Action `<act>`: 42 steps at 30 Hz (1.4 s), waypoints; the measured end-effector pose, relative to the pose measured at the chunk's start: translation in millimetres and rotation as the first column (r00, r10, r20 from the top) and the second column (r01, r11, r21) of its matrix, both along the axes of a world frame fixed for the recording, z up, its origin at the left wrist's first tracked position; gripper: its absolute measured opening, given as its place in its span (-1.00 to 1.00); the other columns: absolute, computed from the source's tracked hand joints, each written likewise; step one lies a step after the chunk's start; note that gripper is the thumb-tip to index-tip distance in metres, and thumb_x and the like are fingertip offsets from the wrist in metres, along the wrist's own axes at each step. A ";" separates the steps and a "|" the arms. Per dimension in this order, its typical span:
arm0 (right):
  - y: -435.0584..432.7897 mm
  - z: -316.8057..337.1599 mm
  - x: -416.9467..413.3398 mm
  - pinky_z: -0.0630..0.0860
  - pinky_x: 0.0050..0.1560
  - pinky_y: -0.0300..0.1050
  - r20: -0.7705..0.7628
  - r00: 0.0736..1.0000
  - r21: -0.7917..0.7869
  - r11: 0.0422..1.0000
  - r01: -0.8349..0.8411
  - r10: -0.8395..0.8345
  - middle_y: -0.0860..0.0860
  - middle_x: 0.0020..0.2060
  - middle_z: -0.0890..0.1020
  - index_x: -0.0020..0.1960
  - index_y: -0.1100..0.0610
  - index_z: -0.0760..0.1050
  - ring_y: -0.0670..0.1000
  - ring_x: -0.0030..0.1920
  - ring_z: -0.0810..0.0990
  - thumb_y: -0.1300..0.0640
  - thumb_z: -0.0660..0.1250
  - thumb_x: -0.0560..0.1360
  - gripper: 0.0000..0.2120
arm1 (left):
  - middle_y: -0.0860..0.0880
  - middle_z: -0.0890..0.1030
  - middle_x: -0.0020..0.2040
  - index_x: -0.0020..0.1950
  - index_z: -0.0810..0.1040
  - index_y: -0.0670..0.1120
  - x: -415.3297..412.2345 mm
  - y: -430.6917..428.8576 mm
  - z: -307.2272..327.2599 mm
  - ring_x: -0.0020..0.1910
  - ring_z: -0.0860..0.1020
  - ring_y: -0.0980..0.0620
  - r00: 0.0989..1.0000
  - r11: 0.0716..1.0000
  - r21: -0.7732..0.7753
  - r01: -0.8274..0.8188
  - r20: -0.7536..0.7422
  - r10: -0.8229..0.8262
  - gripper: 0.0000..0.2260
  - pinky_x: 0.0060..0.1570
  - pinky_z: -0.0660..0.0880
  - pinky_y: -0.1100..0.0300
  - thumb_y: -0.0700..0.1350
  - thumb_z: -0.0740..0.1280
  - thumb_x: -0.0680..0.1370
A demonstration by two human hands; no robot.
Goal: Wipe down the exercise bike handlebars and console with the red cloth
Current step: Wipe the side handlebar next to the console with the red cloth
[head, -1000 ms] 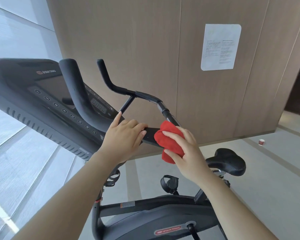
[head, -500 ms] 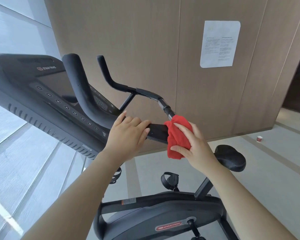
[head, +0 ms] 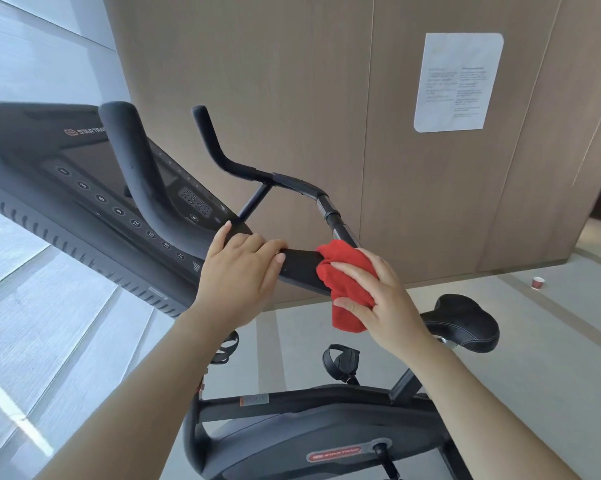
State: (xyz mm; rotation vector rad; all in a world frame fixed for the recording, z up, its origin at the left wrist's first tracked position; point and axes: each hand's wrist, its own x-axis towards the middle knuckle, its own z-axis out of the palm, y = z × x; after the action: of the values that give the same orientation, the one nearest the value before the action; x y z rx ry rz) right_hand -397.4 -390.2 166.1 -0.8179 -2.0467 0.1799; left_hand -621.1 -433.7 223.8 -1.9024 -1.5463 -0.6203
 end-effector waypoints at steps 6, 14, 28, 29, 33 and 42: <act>20.9 2.5 19.7 0.18 0.22 -0.50 -0.193 0.974 -0.157 0.976 -0.152 0.121 -0.18 0.27 0.36 0.24 -0.11 0.46 -0.30 0.28 0.31 -0.06 0.31 0.46 -0.65 | 0.10 0.50 -0.03 0.10 0.51 0.12 25.3 0.4 5.1 0.04 0.50 0.02 0.995 0.990 -0.137 -0.039 0.086 0.051 -0.49 0.41 -0.04 -0.18 0.15 -0.21 0.55; 53.3 -0.3 28.1 0.22 0.16 -0.51 -0.326 0.942 -0.354 0.913 -0.204 0.084 -0.13 0.25 0.38 0.22 -0.17 0.39 -0.22 0.23 0.38 -0.02 0.20 0.52 -0.72 | 0.12 0.53 0.01 0.04 0.56 0.15 60.9 18.7 -1.9 0.01 0.50 0.03 0.988 0.990 -0.136 -0.033 0.144 0.053 -0.53 0.32 0.20 -0.13 0.17 -0.14 0.56; 47.5 -6.4 26.0 0.33 0.30 -0.13 -0.239 0.963 -0.233 0.956 -0.180 0.123 -0.18 0.25 0.38 0.22 -0.12 0.48 -0.12 0.28 0.38 -0.12 0.14 0.55 -0.70 | 0.06 0.58 -0.03 0.00 0.61 0.06 62.2 17.8 -5.4 -0.15 0.53 -0.02 0.997 0.997 -0.067 -0.023 0.070 0.028 -0.63 0.09 0.38 0.05 0.07 0.01 0.58; 44.8 -5.1 25.7 0.33 0.27 -0.16 -0.214 0.966 -0.217 0.958 -0.190 0.143 -0.18 0.24 0.40 0.19 -0.11 0.50 -0.11 0.27 0.39 -0.11 0.14 0.54 -0.71 | 0.06 0.58 -0.02 0.01 0.60 0.05 60.0 15.3 -4.1 -0.09 0.53 -0.01 0.997 0.997 -0.081 -0.006 0.077 0.012 -0.64 0.18 0.36 0.02 0.08 0.01 0.57; 39.7 13.8 27.2 0.32 0.16 -0.38 -0.244 0.947 -0.213 0.941 -0.264 0.210 -0.22 0.12 0.48 0.10 -0.08 0.54 -0.16 0.18 0.46 -0.05 0.18 0.52 -0.77 | 0.03 0.55 -0.01 0.03 0.59 0.01 38.1 2.6 9.2 -0.02 0.50 -0.03 0.999 0.999 -0.046 -0.001 0.049 0.004 -0.68 0.19 0.40 -0.08 0.06 0.08 0.55; 13.9 58.6 -35.2 0.28 0.26 -0.29 -0.025 0.983 -0.151 0.971 -0.183 0.181 -0.19 0.21 0.44 0.26 -0.10 0.46 -0.13 0.22 0.36 -0.05 0.18 0.56 -0.71 | -0.05 0.58 0.01 -0.01 0.63 -0.02 -34.7 -22.7 52.8 0.07 0.54 -0.15 0.979 0.978 0.042 -0.204 0.009 0.204 -0.63 0.30 0.25 -0.27 0.05 0.06 0.51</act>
State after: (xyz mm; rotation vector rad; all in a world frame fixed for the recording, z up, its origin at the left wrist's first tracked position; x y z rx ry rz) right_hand -432.6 -376.3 224.7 -0.7184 -2.1168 0.4478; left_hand -655.8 -456.4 276.6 -1.6846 -1.6915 -0.5618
